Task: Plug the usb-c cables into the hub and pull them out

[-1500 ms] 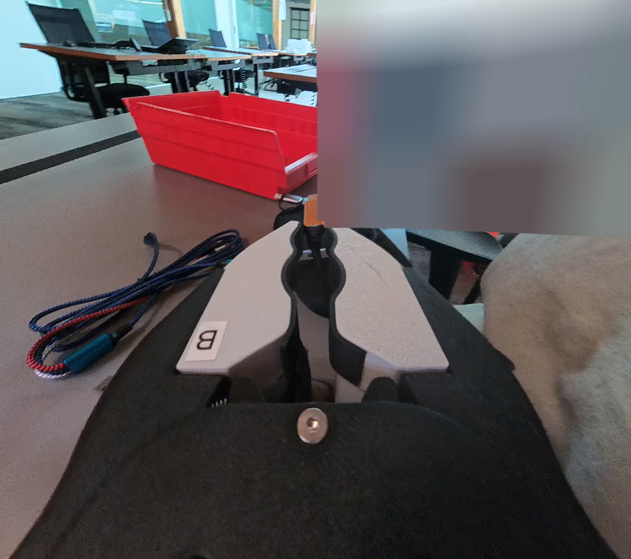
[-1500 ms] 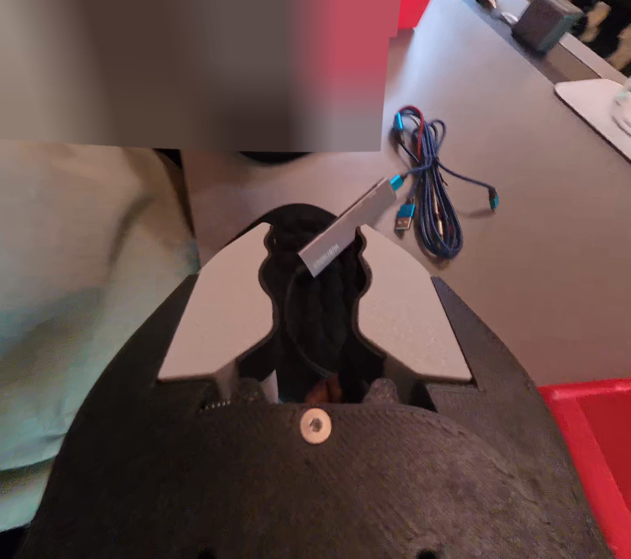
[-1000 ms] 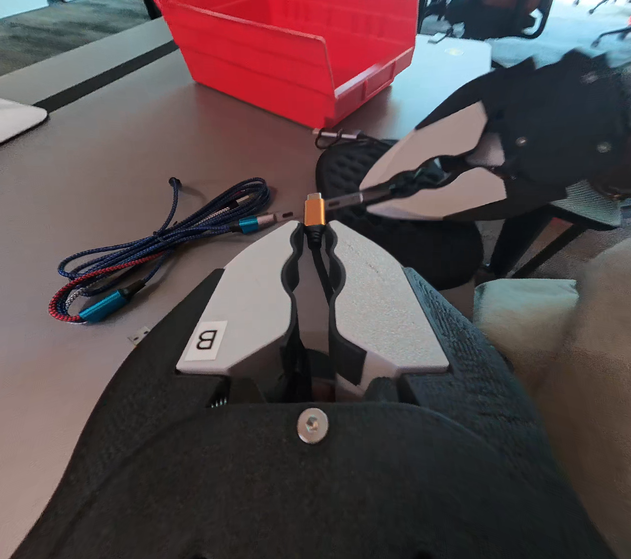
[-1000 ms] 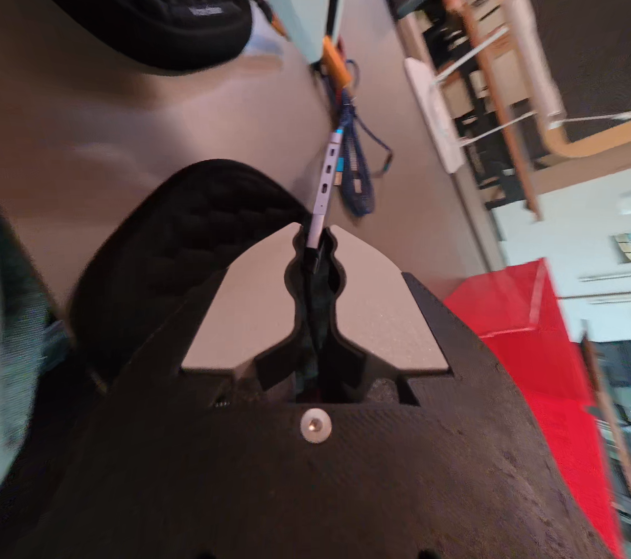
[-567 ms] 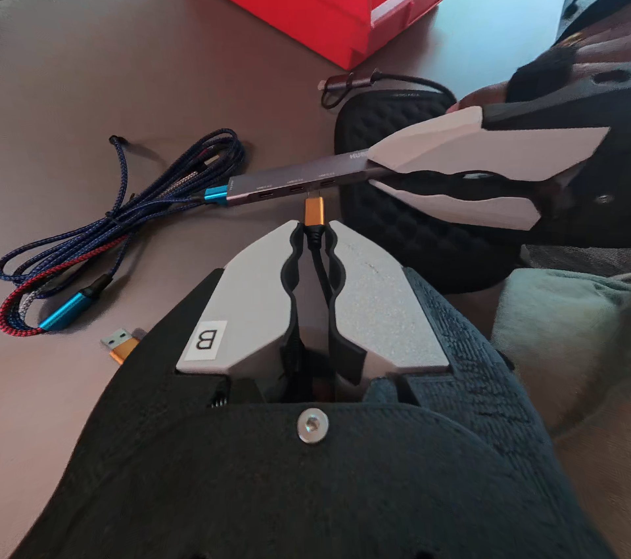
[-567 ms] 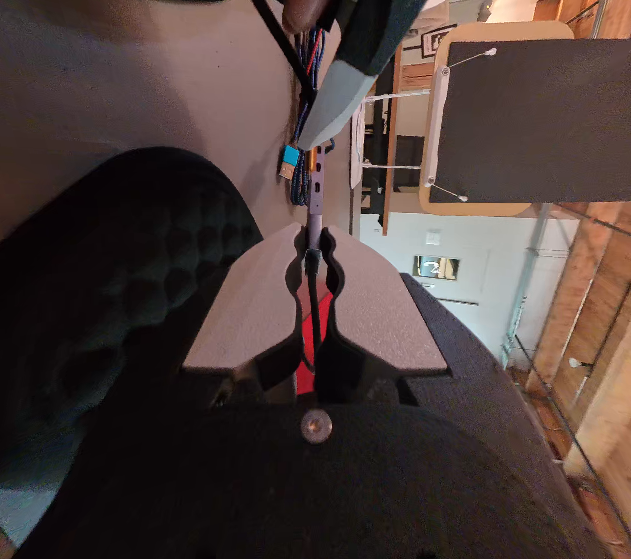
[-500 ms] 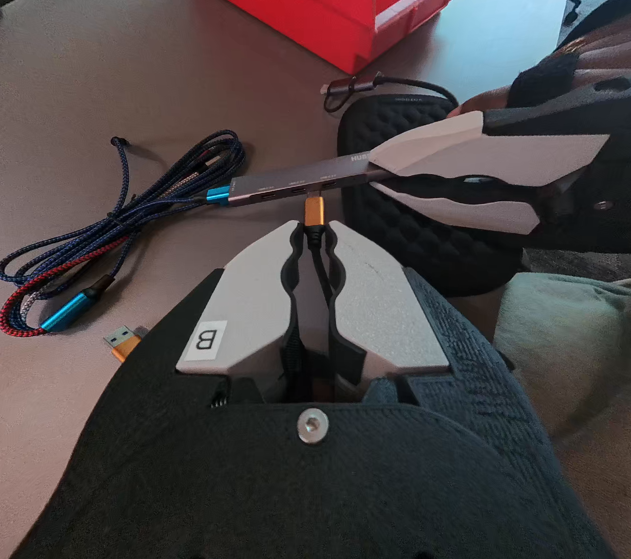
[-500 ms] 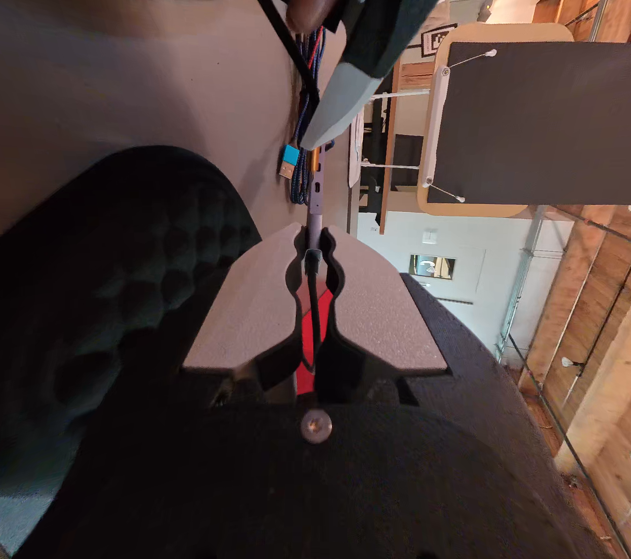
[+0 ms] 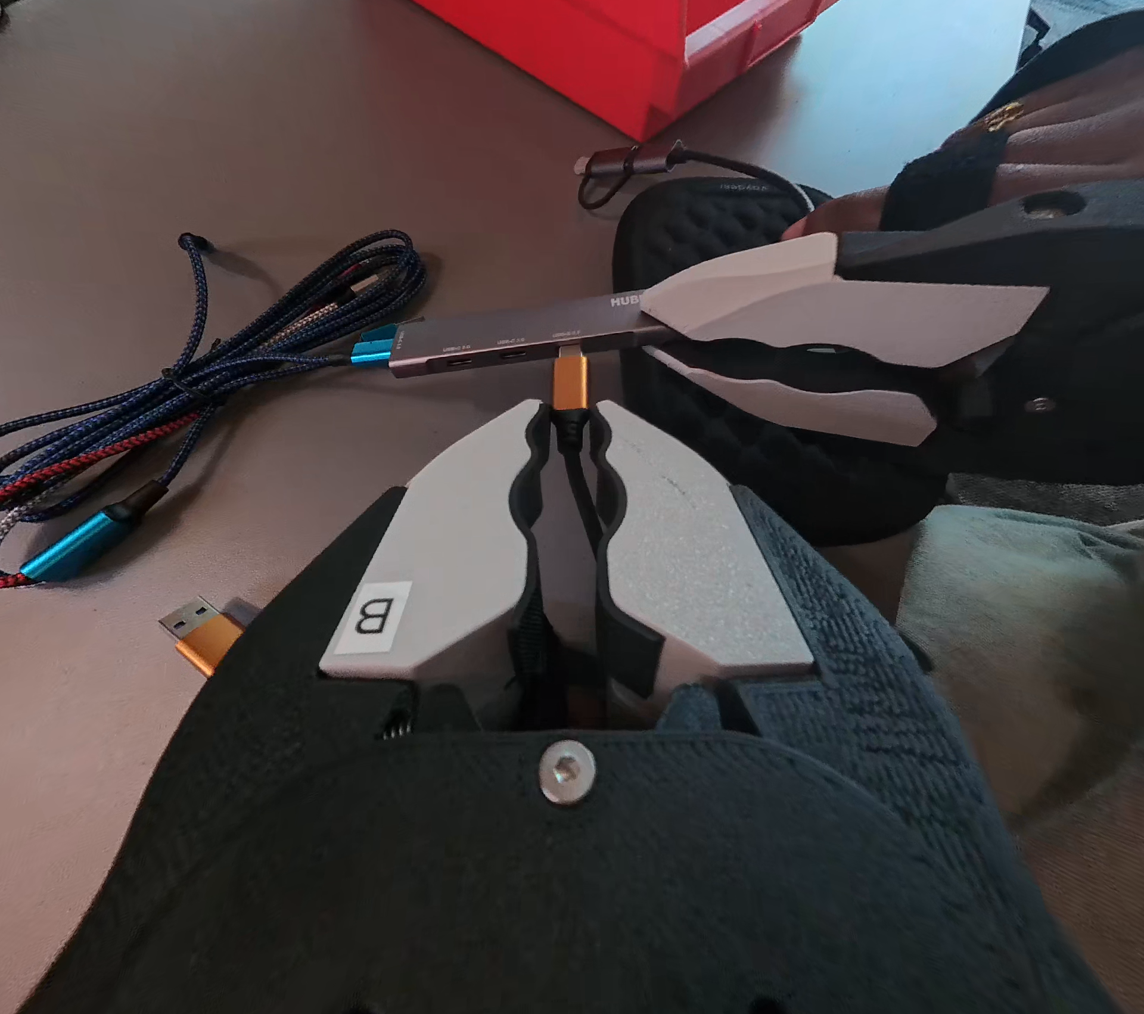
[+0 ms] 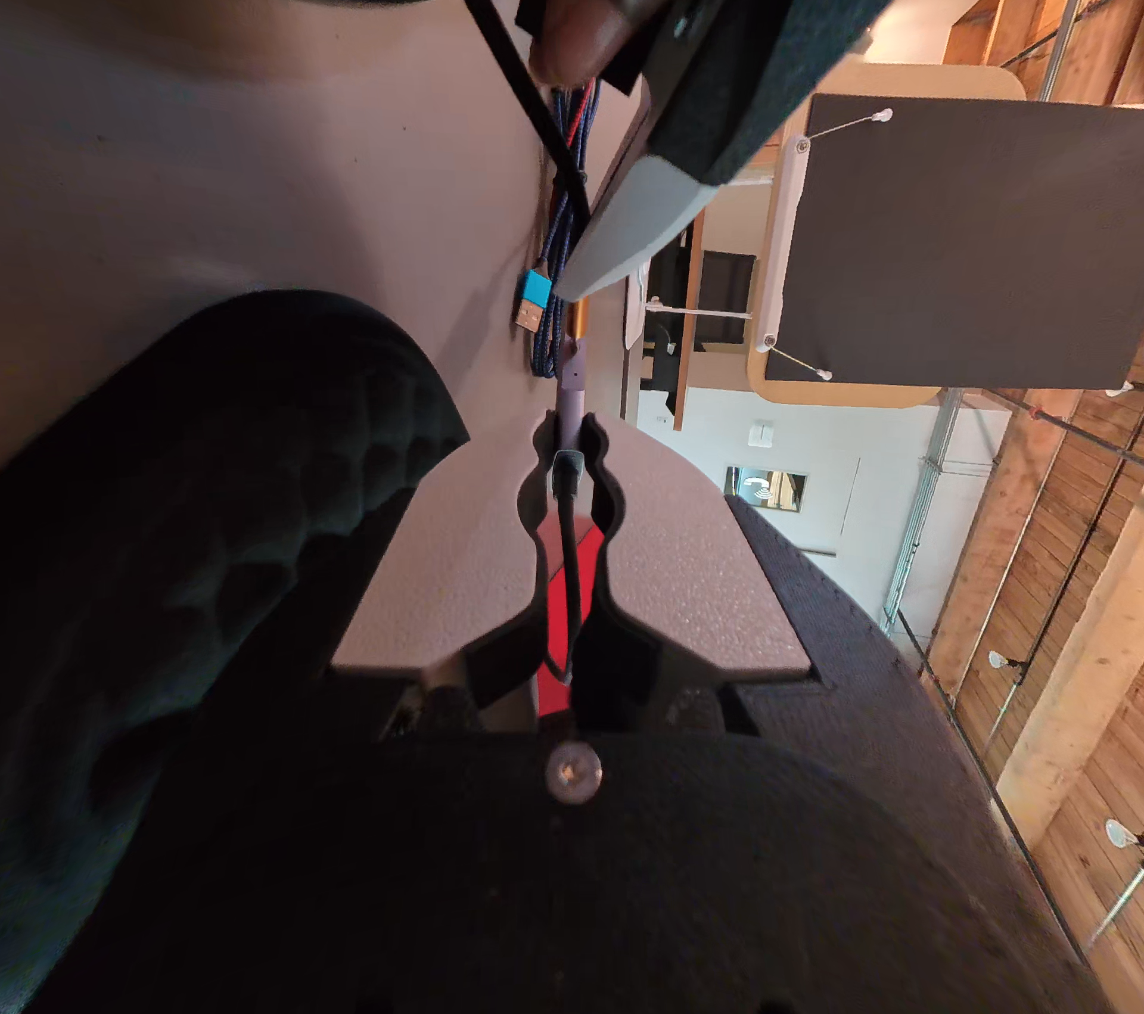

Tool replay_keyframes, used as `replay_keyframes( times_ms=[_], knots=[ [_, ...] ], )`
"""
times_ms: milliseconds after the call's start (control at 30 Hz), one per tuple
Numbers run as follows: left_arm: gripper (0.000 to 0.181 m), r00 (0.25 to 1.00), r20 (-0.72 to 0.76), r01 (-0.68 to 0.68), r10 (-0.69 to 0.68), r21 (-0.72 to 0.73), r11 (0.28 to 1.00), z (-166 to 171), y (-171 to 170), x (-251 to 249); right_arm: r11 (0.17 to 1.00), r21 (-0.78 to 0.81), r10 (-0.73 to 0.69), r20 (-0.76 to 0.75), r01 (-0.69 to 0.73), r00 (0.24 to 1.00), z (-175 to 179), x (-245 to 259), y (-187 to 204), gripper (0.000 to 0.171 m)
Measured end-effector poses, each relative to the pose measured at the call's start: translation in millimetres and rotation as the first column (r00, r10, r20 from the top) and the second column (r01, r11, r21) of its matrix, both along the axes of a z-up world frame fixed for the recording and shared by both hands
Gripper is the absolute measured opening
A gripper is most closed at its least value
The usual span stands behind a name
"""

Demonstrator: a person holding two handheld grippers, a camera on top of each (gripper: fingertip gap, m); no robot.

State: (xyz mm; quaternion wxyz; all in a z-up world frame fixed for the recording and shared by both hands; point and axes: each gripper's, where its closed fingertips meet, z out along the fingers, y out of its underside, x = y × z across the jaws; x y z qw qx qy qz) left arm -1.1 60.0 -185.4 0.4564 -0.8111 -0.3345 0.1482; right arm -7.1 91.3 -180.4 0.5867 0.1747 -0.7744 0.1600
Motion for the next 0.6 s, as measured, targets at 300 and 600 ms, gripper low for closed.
replay_keyframes(
  times_ms=[300,600],
  knots=[
    [0.012,0.998,0.008,0.055,-0.056,0.02,0.998,-1,3,4,0.976,-0.071,0.206,0.027,-0.204,0.978,-1,14,-5,0.007],
    [0.012,0.975,0.082,0.212,-0.208,-0.041,0.976,-16,16,16,0.904,-0.313,0.397,0.362,-0.291,0.844,-15,39,2,0.013]
  ],
)
